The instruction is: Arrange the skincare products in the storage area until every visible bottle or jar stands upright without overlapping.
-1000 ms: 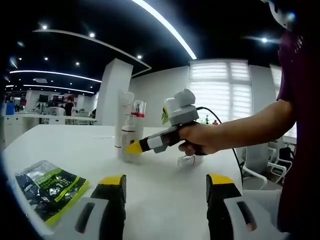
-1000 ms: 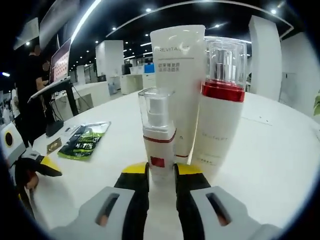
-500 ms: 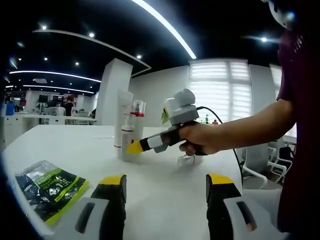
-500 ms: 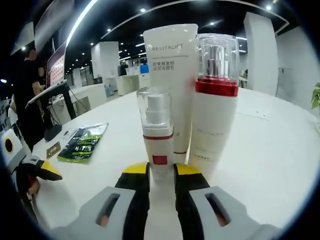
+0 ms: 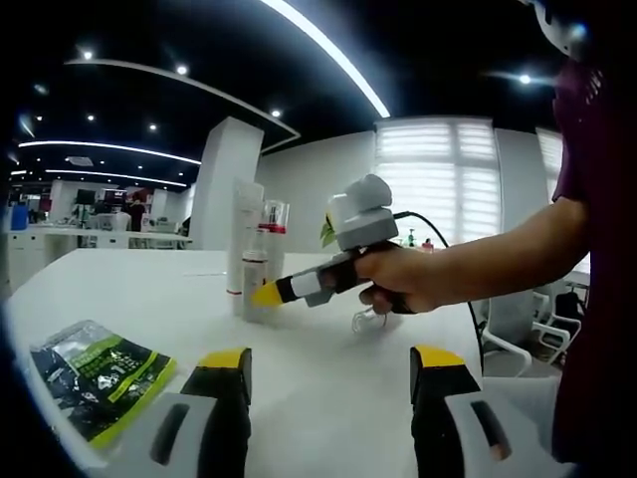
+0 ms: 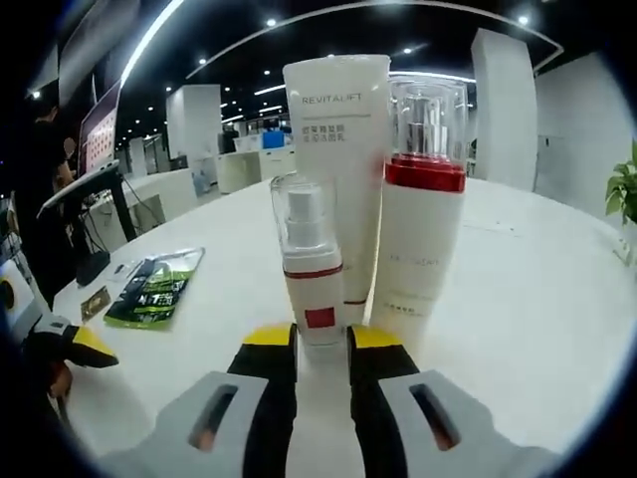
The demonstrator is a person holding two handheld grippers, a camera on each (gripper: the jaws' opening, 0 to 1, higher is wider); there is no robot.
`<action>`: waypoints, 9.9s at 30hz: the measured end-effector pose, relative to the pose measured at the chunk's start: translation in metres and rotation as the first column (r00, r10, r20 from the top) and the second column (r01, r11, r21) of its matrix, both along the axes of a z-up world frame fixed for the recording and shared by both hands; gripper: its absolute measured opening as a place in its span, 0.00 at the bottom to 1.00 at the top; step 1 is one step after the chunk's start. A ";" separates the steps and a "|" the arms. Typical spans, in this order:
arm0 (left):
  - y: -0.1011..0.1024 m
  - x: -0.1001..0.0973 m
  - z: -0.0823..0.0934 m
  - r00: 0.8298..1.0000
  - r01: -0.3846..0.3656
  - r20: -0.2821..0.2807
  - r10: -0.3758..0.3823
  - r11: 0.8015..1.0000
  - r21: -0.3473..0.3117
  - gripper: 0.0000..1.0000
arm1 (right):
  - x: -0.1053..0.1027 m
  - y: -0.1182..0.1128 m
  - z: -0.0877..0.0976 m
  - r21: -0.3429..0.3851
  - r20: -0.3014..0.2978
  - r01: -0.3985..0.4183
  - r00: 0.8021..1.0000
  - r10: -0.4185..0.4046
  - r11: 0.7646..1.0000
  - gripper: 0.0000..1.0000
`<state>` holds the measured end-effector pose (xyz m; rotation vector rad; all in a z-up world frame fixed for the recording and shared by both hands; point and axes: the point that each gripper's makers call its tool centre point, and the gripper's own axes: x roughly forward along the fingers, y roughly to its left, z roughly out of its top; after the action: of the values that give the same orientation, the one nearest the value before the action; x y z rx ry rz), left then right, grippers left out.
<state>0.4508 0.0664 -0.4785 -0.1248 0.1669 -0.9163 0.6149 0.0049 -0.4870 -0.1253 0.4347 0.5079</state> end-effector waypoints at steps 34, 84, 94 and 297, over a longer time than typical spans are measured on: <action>-0.001 -0.001 -0.001 1.000 0.005 -0.001 -0.005 1.000 0.006 0.65 | 0.003 0.004 0.005 0.043 -0.019 0.007 1.000 -0.006 0.999 0.18; -0.002 -0.002 0.000 1.000 0.013 0.004 -0.013 1.000 0.008 0.65 | -0.050 -0.044 0.052 -0.033 0.059 -0.051 0.997 0.053 0.998 0.26; -0.002 -0.002 0.000 1.000 0.011 0.001 -0.011 1.000 0.006 0.65 | -0.088 -0.088 0.040 -0.081 -0.084 -0.280 0.958 0.273 0.957 0.31; -0.033 -0.070 0.078 0.865 0.458 -0.162 -0.475 0.879 -0.130 0.29 | -0.229 0.081 0.139 0.238 0.225 -0.889 0.441 0.869 0.390 0.19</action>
<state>0.3807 0.0334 -0.4005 -0.2614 0.3453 -1.4009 0.3859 0.0855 -0.3485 -0.0402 0.1684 1.6620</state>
